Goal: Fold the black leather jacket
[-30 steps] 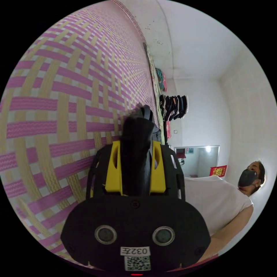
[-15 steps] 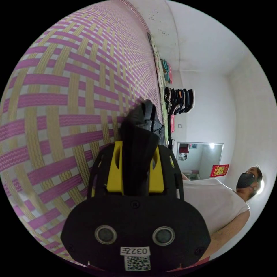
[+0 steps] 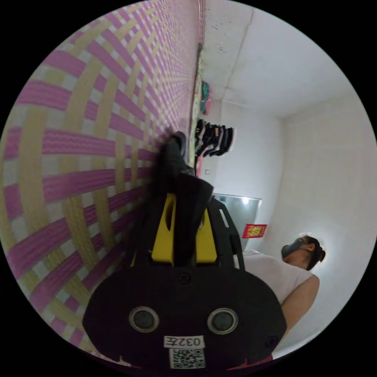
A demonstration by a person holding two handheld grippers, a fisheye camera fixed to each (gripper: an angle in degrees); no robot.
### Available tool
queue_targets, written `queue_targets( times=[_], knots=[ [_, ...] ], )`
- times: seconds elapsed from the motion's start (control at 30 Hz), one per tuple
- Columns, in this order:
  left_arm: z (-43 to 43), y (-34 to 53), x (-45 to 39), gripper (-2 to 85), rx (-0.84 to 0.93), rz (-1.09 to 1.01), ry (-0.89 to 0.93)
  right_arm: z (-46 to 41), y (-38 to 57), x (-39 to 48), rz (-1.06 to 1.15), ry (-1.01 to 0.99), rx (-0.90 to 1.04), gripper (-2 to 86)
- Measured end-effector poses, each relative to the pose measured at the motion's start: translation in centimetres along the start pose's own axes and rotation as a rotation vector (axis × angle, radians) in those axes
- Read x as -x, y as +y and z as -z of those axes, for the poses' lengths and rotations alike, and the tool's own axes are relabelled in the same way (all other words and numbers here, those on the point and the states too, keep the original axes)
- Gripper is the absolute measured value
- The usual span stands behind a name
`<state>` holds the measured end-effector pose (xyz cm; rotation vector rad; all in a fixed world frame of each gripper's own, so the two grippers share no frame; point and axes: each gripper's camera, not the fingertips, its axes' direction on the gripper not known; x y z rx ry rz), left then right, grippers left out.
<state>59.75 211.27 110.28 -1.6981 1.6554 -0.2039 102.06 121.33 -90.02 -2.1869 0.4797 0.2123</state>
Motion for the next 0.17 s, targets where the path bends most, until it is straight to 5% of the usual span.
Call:
queue_targets(
  times=[0.17],
  knots=[
    [-1.9, -2.6, 0.2, 3.3, 0.102, -0.056, 0.148, 2.6, 7.8, 4.6, -0.002, -0.026, -0.164, 0.1]
  ],
)
